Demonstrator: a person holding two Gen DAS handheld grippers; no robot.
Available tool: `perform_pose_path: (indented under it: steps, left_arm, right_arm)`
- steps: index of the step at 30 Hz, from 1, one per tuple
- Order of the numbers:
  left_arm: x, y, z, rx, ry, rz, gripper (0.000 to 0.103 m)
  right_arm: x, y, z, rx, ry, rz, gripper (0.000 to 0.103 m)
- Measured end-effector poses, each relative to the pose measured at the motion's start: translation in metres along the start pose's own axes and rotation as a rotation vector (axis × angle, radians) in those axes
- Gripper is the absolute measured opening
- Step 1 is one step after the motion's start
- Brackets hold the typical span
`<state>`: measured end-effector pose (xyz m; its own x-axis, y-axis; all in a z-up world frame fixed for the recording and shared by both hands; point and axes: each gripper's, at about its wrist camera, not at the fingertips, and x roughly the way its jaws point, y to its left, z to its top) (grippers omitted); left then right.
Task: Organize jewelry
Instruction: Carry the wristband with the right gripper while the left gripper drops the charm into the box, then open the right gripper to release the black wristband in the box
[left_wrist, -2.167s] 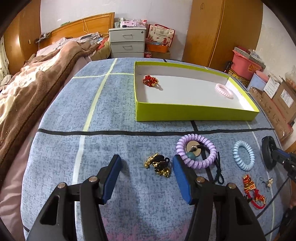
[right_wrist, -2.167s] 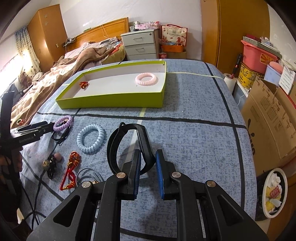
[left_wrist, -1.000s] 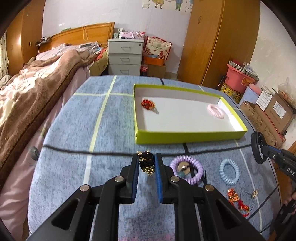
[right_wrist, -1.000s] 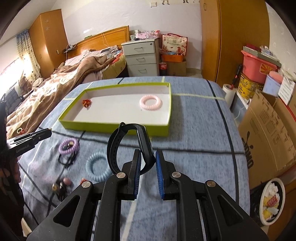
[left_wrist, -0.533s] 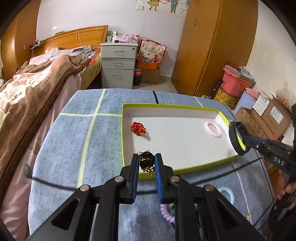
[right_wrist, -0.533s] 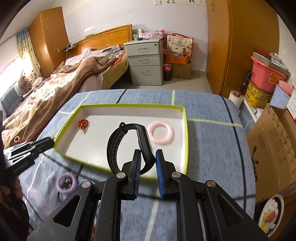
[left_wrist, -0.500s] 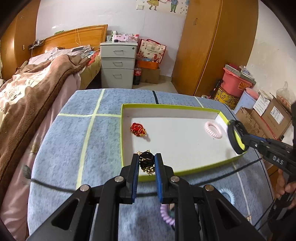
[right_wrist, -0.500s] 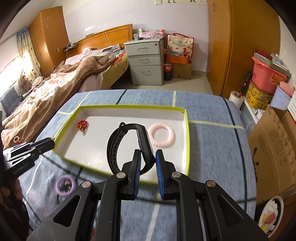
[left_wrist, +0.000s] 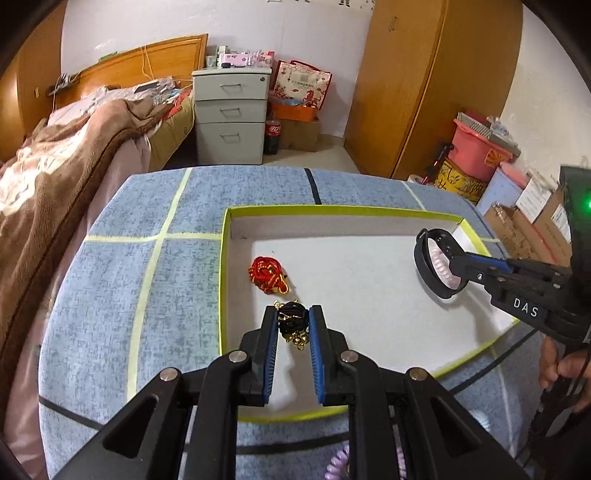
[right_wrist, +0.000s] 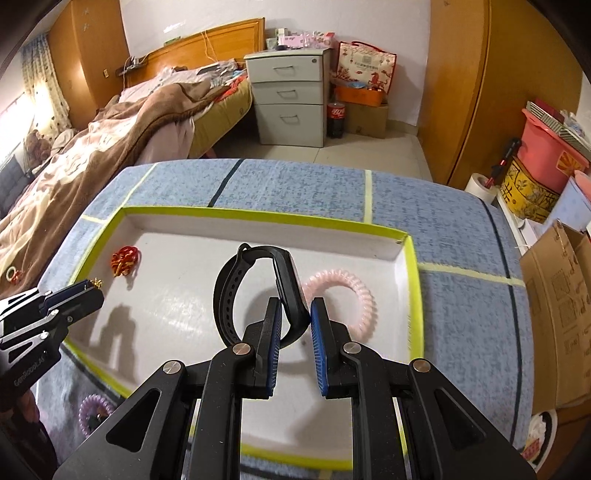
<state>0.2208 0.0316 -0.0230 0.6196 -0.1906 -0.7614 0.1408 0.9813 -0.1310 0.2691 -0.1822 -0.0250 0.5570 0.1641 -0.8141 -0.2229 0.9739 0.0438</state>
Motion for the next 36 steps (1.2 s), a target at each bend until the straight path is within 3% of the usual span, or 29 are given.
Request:
perform_pose_path:
  steps: [21,31,34,36]
  left_arm:
    - [0.018,-0.002,0.003,-0.010,0.044,-0.002,0.019]
    - [0.017,-0.005,0.002,-0.006,0.041,-0.021,0.031]
    - [0.014,-0.005,0.002,-0.008,0.029,-0.023,0.036]
    - [0.012,-0.004,0.002,-0.014,0.021,-0.025,0.040]
  right_arm:
    - [0.016,0.003,0.009,-0.027,0.025,-0.015,0.017]
    - [0.017,0.001,0.012,-0.026,0.017,-0.009,0.020]
    - [0.016,0.002,0.011,-0.019,0.015,0.002,0.037]
    - [0.016,0.002,0.009,-0.020,0.014,0.006,0.041]
